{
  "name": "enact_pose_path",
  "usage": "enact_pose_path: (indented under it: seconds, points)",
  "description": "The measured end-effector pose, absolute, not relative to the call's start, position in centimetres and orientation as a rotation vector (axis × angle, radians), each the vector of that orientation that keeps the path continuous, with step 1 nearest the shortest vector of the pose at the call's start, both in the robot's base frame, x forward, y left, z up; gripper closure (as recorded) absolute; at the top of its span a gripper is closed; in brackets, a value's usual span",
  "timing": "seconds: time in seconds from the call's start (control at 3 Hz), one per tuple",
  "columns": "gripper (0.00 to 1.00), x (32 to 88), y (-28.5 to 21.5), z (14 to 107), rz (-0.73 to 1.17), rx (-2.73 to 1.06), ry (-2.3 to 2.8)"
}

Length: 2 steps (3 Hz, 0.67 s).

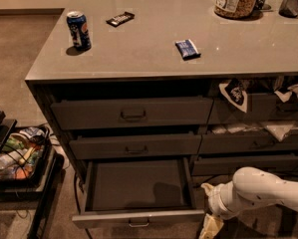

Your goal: Close bottom drawer

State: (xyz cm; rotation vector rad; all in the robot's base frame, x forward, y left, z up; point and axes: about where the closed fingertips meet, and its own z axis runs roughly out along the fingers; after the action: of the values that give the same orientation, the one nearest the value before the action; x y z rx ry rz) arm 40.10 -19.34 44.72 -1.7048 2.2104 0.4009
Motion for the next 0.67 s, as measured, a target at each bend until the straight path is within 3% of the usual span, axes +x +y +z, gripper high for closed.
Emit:
enact_pose_path:
  seconds: [0.67]
  points:
    - [0.0, 40.5, -18.5, 43.3, 0.429, -1.744, 2.15]
